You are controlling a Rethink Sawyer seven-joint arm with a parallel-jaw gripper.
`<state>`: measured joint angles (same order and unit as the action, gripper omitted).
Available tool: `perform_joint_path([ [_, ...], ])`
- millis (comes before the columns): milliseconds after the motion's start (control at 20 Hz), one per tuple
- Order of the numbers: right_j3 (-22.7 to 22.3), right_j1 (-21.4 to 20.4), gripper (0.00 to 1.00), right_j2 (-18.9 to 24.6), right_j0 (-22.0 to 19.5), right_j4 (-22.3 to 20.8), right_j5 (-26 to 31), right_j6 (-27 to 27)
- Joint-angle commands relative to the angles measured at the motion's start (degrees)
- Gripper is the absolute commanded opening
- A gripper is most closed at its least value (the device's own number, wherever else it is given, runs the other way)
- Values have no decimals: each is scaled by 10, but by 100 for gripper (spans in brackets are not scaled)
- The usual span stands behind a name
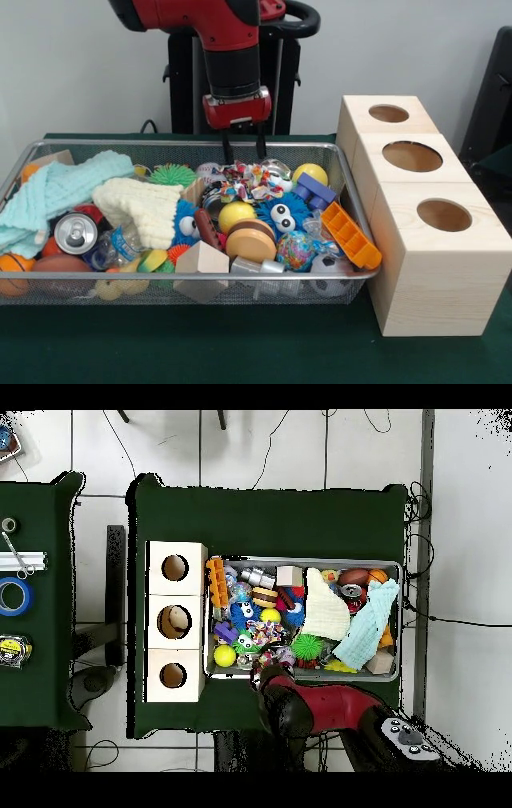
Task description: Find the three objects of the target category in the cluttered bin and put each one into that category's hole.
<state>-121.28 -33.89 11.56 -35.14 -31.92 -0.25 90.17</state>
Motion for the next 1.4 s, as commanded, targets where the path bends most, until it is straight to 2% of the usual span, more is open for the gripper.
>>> perform_joint_path([
  [50, 57, 5, 100, -32, 39, -7, -25, 73],
  [350, 85, 53, 100, -72, 75, -2, -78, 84],
  [850, 116, 89, 100, -115, 109, 12, -126, 79],
  [950, 123, 83, 100, -114, 105, 4, -123, 69],
  [1150, 133, 66, 100, -75, 71, -16, -89, 48],
  [1400, 136, 65, 100, -85, 78, -2, -95, 59],
])
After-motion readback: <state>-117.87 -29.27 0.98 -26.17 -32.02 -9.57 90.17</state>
